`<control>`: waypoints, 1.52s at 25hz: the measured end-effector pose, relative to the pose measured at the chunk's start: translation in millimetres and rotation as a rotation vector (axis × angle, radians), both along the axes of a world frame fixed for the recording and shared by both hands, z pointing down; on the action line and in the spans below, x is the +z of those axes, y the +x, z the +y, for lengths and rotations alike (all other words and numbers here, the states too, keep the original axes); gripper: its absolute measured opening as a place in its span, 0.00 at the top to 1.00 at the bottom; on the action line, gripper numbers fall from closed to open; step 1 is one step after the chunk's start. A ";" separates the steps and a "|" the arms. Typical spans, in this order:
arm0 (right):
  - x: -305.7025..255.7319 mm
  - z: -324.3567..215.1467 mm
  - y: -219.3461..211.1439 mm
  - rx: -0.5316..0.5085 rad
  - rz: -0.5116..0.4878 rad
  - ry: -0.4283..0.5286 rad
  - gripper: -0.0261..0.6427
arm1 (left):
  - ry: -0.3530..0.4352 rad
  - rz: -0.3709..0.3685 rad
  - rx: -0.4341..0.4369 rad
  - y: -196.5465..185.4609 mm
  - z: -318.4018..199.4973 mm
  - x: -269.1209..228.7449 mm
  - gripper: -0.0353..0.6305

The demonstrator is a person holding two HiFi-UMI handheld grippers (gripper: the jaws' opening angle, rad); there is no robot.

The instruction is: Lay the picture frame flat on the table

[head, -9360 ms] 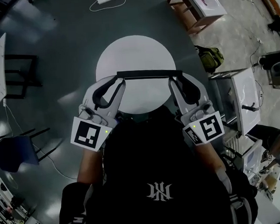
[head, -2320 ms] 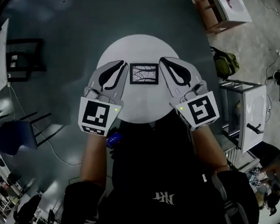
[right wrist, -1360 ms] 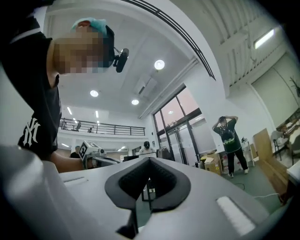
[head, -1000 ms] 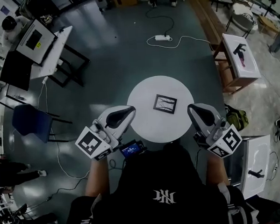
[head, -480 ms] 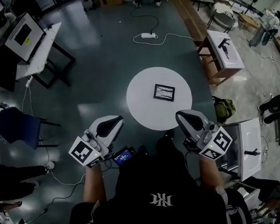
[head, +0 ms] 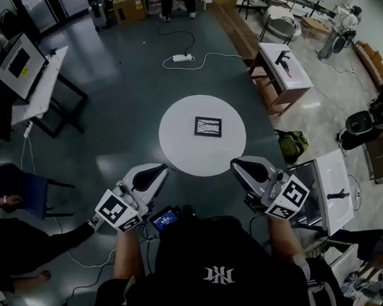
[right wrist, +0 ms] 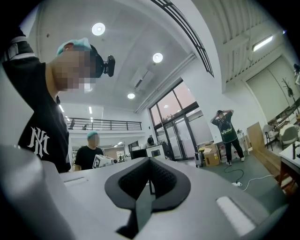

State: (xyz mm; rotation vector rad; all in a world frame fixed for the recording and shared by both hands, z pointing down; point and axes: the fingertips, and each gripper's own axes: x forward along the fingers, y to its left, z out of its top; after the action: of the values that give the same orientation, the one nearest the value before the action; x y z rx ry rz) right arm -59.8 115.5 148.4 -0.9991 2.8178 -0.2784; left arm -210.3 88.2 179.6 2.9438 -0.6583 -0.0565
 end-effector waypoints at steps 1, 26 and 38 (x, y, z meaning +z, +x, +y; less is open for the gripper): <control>-5.7 10.1 0.5 -0.006 -0.006 0.013 0.96 | 0.005 -0.002 0.014 4.9 12.1 -4.2 0.94; 21.4 210.5 83.8 -0.085 -0.084 0.050 0.96 | -0.019 -0.131 0.090 123.9 190.4 15.3 0.94; 43.1 208.7 89.8 -0.070 -0.100 0.010 0.96 | -0.049 -0.129 0.096 127.3 184.8 36.3 0.94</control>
State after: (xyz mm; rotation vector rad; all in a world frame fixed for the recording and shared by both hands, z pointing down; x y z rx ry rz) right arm 30.0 324.2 191.4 -0.8610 2.7643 -0.3121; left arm -83.0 273.0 215.9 2.9454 -0.5255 0.1577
